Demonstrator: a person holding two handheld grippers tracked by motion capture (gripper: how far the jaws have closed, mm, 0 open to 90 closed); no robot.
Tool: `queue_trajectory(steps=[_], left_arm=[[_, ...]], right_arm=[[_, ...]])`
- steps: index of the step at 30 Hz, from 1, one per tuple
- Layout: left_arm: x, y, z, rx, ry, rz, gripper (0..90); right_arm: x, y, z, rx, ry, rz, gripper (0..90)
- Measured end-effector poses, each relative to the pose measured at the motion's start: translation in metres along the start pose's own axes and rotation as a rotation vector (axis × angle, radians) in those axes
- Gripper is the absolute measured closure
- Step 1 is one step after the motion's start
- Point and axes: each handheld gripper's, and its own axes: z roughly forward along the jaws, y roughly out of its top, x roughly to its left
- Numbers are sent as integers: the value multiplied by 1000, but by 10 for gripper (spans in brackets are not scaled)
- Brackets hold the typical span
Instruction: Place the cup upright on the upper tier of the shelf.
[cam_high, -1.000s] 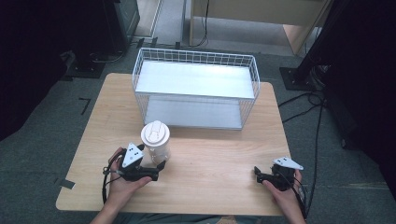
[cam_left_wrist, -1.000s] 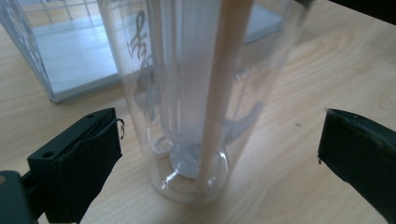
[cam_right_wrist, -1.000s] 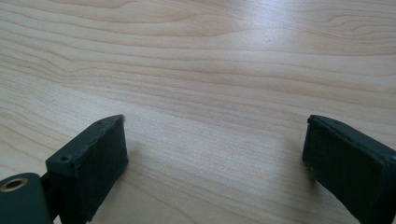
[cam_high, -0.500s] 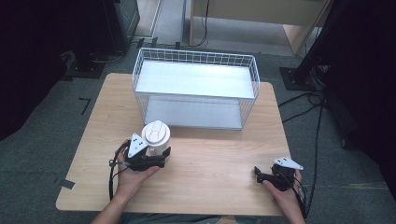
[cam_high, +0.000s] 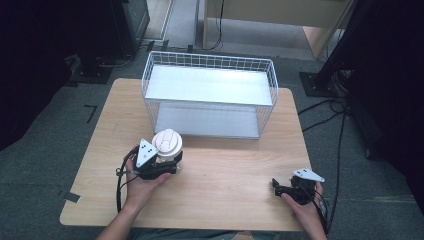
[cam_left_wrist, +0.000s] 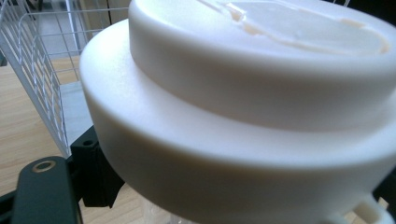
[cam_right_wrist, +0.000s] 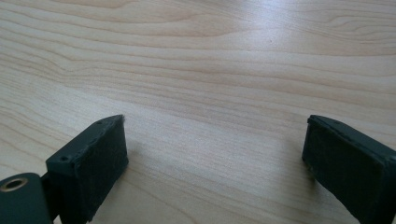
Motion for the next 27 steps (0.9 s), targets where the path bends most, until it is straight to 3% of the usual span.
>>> queue_trajectory(steps=[11, 27], left_arm=[[3, 5, -2, -21, 3, 14, 160], [-2, 51, -14, -116, -6, 43, 162]], right_arm=[[0, 0, 0, 1, -1, -1, 63], [0, 0, 0, 0, -1, -1, 62]])
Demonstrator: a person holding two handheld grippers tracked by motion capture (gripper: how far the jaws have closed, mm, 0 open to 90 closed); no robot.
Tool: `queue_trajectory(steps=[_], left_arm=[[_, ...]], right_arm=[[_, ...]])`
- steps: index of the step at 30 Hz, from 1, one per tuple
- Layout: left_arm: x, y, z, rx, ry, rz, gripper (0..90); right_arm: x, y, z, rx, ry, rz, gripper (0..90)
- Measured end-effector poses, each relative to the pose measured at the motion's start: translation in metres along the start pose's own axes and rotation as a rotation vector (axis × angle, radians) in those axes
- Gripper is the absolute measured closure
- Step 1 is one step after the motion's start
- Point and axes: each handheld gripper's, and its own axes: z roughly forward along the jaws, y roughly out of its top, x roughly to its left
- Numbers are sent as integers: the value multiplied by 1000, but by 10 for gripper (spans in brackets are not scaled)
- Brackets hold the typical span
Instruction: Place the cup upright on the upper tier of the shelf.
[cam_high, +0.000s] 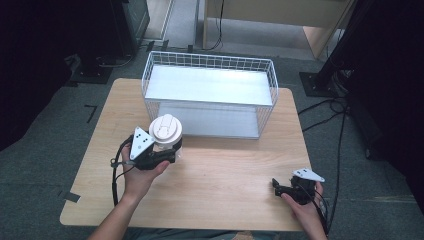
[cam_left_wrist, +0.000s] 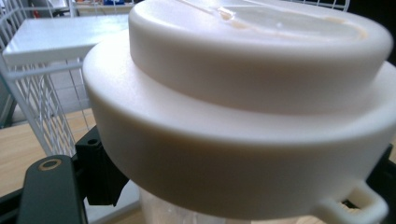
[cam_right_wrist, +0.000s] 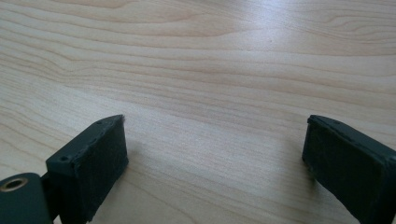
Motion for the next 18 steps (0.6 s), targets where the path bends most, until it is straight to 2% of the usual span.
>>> queue_trajectory(steps=[6, 9, 17, 18], left_arm=[[1, 13, 0, -42, -2, -24, 162], [1, 21, -2, -55, -4, -23, 163], [1, 41, -4, -70, 5, -31, 163], [2, 46, -4, -79, 8, -43, 163]], right_arm=[[0, 0, 0, 0, 0, 0, 63], [0, 0, 0, 0, 0, -3, 62], [0, 0, 0, 0, 1, -2, 62], [0, 0, 0, 1, 1, -2, 62]])
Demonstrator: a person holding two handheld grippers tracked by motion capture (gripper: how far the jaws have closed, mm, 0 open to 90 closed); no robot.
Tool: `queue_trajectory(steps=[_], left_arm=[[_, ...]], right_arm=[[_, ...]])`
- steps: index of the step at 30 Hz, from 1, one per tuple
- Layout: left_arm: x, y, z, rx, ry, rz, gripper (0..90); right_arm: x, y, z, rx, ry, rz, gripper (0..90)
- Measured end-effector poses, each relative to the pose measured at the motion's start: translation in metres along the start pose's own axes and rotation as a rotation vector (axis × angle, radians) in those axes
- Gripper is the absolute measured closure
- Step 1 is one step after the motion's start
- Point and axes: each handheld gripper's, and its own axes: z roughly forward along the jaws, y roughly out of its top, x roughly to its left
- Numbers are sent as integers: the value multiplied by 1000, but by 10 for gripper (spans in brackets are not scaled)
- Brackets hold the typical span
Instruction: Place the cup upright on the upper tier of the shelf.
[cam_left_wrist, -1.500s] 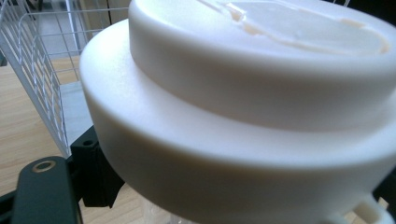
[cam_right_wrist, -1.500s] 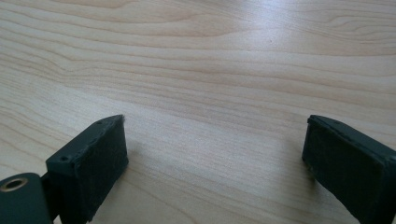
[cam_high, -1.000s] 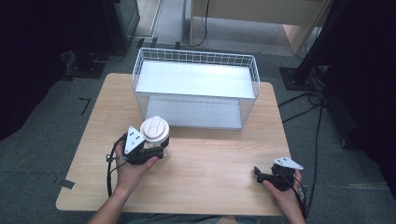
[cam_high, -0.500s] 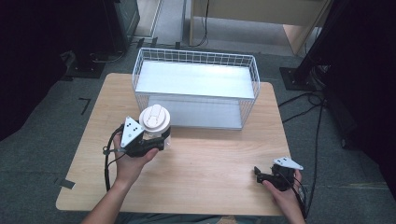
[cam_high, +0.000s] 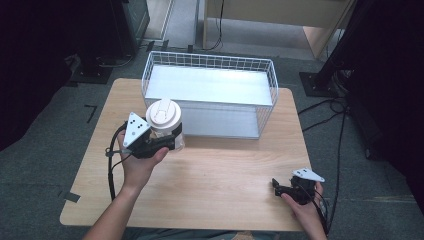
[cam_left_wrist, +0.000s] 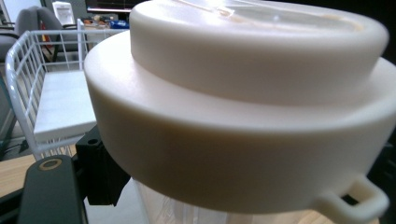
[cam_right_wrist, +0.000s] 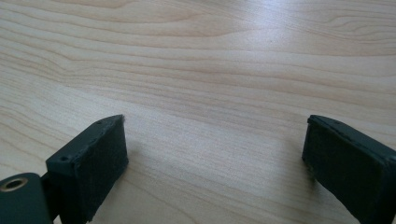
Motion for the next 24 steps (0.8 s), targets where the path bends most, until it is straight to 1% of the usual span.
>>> queue_trajectory(steps=[3, 10, 11, 12, 14, 16, 20, 22, 23, 24], left_arm=[[1, 8, 1, -19, 2, -11, 163], [-4, 29, 2, -41, 3, 19, 164], [-4, 29, 2, -41, 3, 19, 164], [-5, 35, 3, -44, 3, 23, 164], [-5, 38, 4, -45, 5, 24, 164], [-7, 46, 7, -49, 10, 33, 164], [-7, 51, 10, -55, 0, 30, 164], [-7, 59, 12, -57, -1, 34, 165], [-7, 59, 12, -57, -1, 34, 164], [-7, 64, 14, -65, 0, 35, 164]], right_arm=[[0, 0, 0, -2, 0, 0, 62], [0, 0, 0, -2, 6, -5, 62], [0, 0, 0, -2, 6, -5, 62], [0, -1, -1, -2, 12, -10, 62], [0, -1, -1, -2, 13, -8, 62], [0, -1, -1, -2, 13, -7, 62], [0, -1, -1, -3, 13, -8, 62], [0, -1, -1, -2, 13, -7, 62], [0, -1, -1, -2, 13, -7, 62], [0, -1, -1, -2, 13, -8, 62]])
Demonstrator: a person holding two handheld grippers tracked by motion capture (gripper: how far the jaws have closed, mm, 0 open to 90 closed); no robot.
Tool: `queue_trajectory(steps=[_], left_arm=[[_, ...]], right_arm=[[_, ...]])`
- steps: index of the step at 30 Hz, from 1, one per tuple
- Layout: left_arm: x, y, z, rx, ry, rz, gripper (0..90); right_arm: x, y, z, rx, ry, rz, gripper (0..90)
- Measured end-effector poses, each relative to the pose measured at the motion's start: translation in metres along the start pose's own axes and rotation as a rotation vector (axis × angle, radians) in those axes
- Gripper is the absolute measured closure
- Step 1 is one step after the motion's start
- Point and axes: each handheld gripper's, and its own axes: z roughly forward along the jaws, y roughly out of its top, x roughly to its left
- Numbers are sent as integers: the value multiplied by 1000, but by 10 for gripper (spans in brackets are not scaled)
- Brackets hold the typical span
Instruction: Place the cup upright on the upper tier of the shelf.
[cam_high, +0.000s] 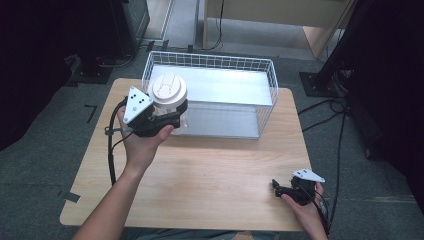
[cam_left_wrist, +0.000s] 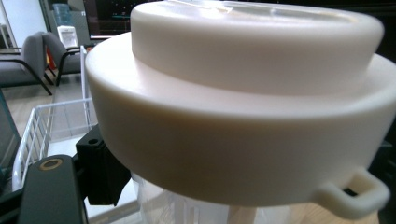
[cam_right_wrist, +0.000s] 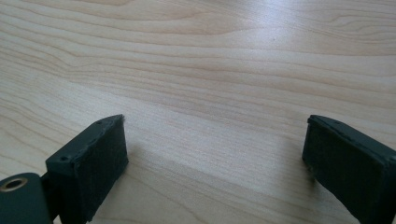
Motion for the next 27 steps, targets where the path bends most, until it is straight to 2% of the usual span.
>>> queue_trajectory(steps=[6, 13, 17, 27], left_arm=[[1, 13, 6, -16, 6, 7, 164], [8, 29, 23, -16, 38, 13, 165], [12, 30, 34, -29, 64, 15, 164], [24, 28, 63, -23, 116, 15, 165]], right_arm=[[0, 0, 0, 0, 0, 0, 62], [0, 0, 0, 0, 0, 0, 62], [0, 0, 0, 0, 0, 1, 62], [0, 0, 0, -1, 2, -3, 62]])
